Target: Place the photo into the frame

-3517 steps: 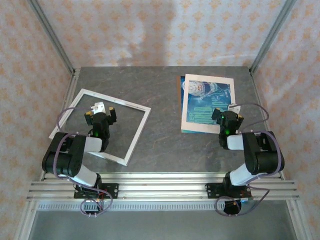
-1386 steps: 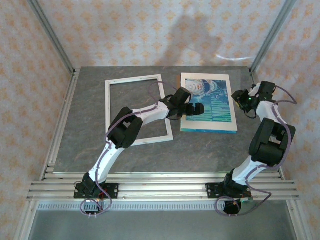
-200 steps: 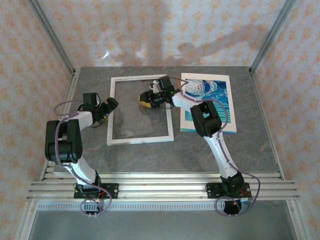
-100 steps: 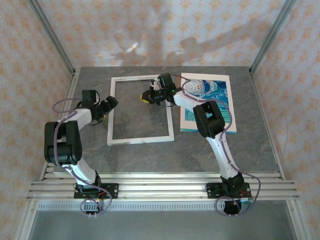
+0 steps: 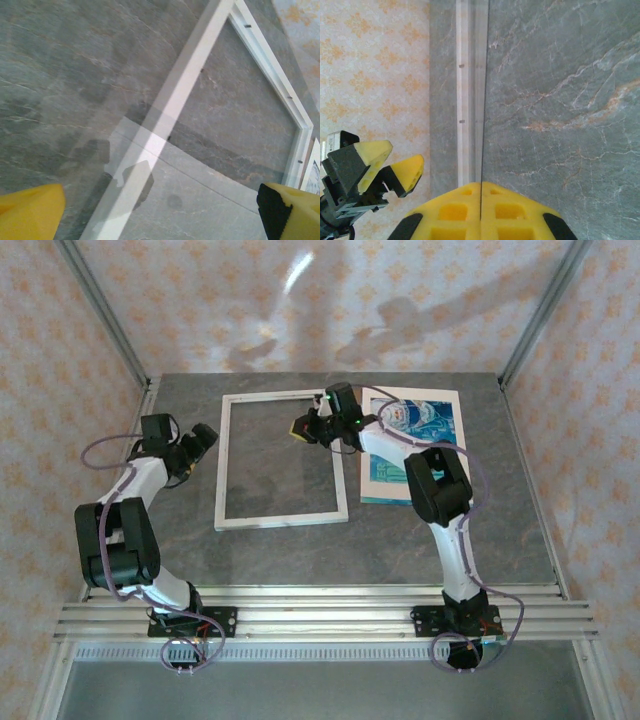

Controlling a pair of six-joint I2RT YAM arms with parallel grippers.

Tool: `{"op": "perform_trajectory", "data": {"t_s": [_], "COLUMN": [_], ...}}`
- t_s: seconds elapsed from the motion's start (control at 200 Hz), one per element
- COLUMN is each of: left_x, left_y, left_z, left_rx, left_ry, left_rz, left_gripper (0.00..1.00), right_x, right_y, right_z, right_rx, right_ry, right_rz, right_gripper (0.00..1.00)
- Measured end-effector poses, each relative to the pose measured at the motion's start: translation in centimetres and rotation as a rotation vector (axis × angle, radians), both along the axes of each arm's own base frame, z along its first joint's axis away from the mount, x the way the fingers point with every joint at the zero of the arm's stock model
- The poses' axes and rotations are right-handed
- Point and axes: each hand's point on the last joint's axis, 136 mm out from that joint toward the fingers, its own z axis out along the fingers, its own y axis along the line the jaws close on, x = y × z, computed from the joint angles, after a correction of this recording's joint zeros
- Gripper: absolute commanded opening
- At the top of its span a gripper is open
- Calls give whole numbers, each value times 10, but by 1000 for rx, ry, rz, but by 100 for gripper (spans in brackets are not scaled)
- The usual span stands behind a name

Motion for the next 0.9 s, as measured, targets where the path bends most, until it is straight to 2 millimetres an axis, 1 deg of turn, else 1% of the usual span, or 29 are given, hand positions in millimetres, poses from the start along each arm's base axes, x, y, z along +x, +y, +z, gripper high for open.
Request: {"op": "perform_trajectory", "data": {"t_s": [0.14,0.295,0.531,0.746,0.901], "left_x": [-2,-2,-2,-2,-2], "left_y": [8,8,6,6,5], "left_z": [-1,-1,-1,-4,-5], "left_rx": [0,0,-9,-15,-18], "left_ry": [6,7,5,13,13], "left_rz": [19,19,11,9,7], "left_gripper": [100,100,100,100,100], "right_x": [2,1,0,2,1], "right_y": [-6,-14,-33,-49,-54], "right_z": [-1,-11,-25,-24,-27], "right_rx": [-31,-73,-141,-169,-187], "right_ry": [-9,7,39,40,45], "right_rz": [-17,-24,-28,-31,-27], "right_gripper": [0,0,0,0,0]}}
